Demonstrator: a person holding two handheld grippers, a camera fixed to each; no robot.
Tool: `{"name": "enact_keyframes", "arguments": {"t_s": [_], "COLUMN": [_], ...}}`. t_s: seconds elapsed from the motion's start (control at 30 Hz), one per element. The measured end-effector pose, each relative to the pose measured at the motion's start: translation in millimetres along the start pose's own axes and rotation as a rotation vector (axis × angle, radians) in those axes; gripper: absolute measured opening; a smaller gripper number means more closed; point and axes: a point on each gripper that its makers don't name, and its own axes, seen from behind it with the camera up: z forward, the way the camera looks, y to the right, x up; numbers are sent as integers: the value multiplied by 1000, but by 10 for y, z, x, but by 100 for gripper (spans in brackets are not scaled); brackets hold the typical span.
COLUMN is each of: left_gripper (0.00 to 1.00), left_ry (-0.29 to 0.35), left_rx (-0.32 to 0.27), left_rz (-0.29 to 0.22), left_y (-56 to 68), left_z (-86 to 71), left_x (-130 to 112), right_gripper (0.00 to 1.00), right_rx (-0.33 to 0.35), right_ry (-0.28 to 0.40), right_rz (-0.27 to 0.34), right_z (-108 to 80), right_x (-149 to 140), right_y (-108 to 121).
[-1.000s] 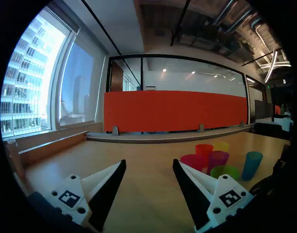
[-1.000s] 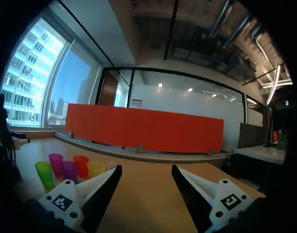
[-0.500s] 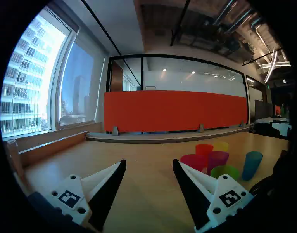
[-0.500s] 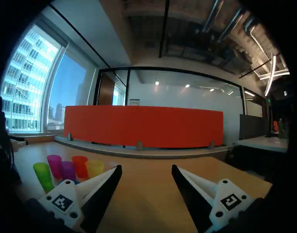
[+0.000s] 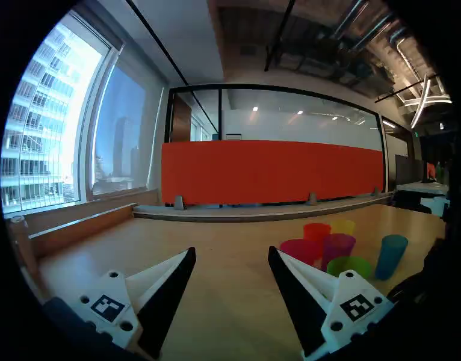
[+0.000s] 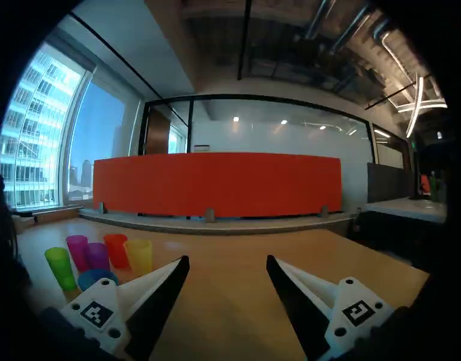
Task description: Pour water
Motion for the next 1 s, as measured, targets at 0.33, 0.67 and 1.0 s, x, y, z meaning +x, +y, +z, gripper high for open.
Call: {"name": "enact_keyframes", "arguments": {"t_s": [0.33,0.67,1.0], "left_gripper": [89,89,89], "left_ry": [0,0,0], "left_rx": [0,0,0], "left_rz": [0,0,0], "left_y": [-3,-1,-5], "left_z": [-8,-8,-7], "left_x": [-1,-1,-2], "right_gripper": [99,99,99], "right_rx": [-9,-8,-13], "right_ry": [-14,-11,-10], "right_rz": [2,3,3], "right_z": [27,10,-7], "right_x": [-88,-68,-62], "right_y": [49,64,72]}}
